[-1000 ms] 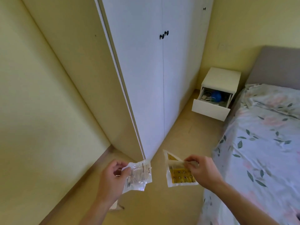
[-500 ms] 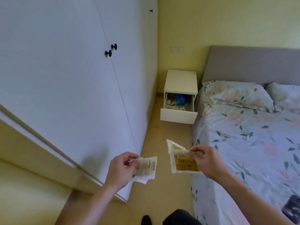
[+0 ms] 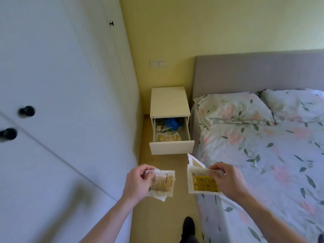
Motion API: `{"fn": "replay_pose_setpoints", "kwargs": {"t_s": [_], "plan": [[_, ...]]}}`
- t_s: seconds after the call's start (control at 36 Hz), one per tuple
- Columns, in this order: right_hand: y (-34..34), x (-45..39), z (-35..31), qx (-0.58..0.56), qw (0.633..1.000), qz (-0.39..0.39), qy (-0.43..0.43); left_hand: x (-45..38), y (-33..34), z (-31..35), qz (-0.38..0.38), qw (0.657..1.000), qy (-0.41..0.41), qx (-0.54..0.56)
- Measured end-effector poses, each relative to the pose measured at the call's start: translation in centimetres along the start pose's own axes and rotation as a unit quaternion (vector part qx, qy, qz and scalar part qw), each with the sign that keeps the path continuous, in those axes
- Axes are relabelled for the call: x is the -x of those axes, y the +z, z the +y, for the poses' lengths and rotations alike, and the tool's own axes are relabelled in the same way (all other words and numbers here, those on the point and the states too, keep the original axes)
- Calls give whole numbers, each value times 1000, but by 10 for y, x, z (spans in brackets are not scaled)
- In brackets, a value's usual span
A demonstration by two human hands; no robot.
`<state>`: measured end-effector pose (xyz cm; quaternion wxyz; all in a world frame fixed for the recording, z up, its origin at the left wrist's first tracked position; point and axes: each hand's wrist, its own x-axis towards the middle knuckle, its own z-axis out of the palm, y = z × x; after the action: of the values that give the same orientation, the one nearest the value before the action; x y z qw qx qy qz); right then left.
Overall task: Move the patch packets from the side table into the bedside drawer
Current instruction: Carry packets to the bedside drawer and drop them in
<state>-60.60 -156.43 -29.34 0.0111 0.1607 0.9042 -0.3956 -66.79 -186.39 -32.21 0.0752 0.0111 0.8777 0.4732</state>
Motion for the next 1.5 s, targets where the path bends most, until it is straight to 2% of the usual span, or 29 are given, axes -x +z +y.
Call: {"fn": "replay_pose_setpoints", "kwargs": {"t_s": [0.22,0.5,0.72,0.92,1.08,1.28,1.39,1.5], "plan": [[-21,-135,-10,22,998,-55,0,-110,16,9,40,997,-67,4],[-16,-267,-17,26,996,-78,26,-251,40,10,54,988,-145,-1],[-5,-375,-29,36,993,-81,79,-400,68,-12,-1,984,-179,5],[4,-461,-36,50,987,-94,120,-507,93,-31,-54,982,-166,-72],[20,-517,-29,54,982,-101,153,-563,121,-36,-85,974,-176,-112],[54,-578,14,55,972,-129,187,-613,168,-69,-111,958,-249,-91],[71,-600,30,60,968,-141,197,-626,187,-85,-154,945,-277,-81],[84,-612,37,64,965,-155,201,-624,193,-92,-164,936,-303,-71]]}}
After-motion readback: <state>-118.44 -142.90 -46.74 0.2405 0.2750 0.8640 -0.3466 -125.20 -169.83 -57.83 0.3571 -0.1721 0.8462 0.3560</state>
